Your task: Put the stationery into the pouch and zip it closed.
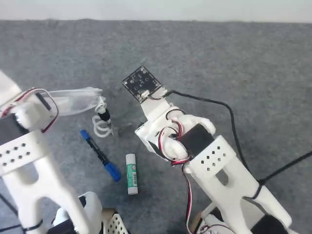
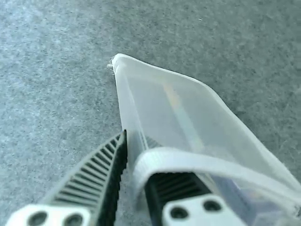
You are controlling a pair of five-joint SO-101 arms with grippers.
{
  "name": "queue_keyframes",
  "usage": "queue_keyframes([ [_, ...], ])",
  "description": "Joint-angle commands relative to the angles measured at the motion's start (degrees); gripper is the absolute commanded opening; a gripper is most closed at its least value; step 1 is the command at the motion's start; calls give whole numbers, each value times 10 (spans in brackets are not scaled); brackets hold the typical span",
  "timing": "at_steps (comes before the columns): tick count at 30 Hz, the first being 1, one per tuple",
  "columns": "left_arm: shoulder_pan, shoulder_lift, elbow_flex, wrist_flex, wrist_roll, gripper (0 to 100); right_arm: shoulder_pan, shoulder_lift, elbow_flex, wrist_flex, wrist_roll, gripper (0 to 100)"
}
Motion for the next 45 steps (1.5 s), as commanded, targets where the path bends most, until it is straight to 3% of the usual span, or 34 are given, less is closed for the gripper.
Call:
queue_keyframes([
  [1, -19, -33, -17, -18, -4, 12, 7, -3, 7, -20, -5, 191],
  [12, -76, -33, -20, -24, 11, 12, -28, -2, 41, -26, -132, 191],
  [19, -80, -33, -18, -26, 11, 12, 11, 13, 40, -46, -74, 191],
  [26, -81, -33, -17, -26, 11, 12, -24, 130, 18, -49, -69, 191],
  [34, -81, -32, -17, -26, 10, 12, -88, 210, -6, -57, -273, 195],
  [45, -81, -30, -17, -26, 10, 12, -118, 270, -4, -118, -300, 191],
])
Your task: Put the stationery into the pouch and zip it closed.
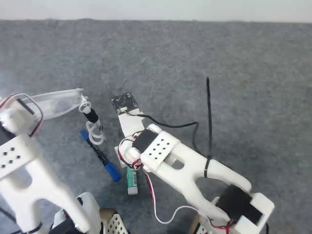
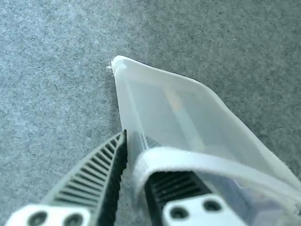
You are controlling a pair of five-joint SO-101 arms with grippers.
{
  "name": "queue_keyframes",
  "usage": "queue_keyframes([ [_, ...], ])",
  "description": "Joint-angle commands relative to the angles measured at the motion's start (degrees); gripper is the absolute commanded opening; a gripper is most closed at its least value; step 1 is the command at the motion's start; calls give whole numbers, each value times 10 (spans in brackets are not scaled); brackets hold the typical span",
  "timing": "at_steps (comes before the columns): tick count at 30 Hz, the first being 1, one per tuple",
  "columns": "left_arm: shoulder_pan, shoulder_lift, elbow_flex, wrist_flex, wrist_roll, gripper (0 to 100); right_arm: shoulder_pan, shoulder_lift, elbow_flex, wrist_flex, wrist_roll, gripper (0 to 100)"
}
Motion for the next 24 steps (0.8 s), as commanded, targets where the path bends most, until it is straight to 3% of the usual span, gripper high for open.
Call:
queue_keyframes([
  [1, -3, -30, -17, -21, 10, 12, -5, 19, -32, -38, -7, 191],
  [9, -3, -30, -15, -20, 10, 12, -39, 69, -33, -73, -21, 191],
  [17, -2, -33, -5, -29, 10, 12, -22, 105, -37, -116, -32, 191],
  [24, -3, -33, -5, -29, 10, 12, 6, 180, -104, -86, -32, 191],
])
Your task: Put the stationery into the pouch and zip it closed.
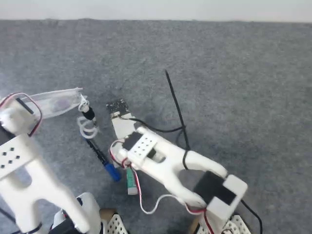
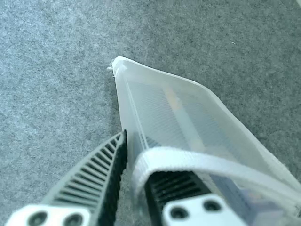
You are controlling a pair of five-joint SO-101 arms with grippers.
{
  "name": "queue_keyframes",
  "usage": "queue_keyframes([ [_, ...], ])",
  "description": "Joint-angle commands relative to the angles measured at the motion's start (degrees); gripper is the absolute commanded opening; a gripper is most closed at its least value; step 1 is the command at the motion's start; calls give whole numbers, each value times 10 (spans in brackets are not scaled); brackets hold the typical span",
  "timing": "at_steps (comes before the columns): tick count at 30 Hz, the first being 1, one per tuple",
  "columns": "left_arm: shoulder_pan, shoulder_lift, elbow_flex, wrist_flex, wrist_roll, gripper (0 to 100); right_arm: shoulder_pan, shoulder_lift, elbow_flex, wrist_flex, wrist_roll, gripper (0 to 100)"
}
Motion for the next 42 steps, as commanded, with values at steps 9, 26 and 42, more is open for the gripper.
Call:
queue_keyframes([
  [9, -3, -33, -5, -20, 10, 12, 15, 100, -167, 143, -5, 191],
  [26, -3, -32, -4, -19, 10, 12, 23, 102, -240, 276, 47, 20],
  [42, -1, -33, -4, -19, 10, 12, 58, 102, -350, 390, 47, 7],
])
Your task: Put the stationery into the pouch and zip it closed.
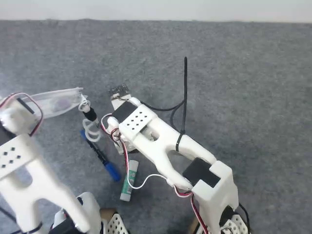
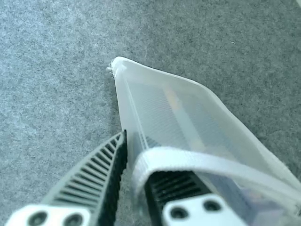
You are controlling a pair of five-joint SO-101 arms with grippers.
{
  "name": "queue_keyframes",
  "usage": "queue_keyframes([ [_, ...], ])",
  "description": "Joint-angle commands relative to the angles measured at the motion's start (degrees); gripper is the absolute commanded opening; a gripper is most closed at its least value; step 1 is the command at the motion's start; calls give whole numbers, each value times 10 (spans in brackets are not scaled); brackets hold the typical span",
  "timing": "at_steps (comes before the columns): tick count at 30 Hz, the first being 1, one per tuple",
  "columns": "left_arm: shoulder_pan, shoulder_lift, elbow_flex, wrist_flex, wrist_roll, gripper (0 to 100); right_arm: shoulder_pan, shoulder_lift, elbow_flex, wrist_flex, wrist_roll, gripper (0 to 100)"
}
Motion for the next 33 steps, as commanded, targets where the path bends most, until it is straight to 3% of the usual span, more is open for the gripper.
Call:
queue_keyframes([
  [1, -2, -33, -4, -19, 10, 12, 9, -7, -51, 33, 6, 7],
  [13, 0, -33, -4, -19, 10, 12, 60, -7, -218, 180, 7, 7],
  [27, 4, -33, -8, -7, 10, 12, 77, -123, -160, 180, 7, 7],
  [33, 66, -33, -8, 8, 10, 12, 77, -195, -116, 178, 7, 7],
])
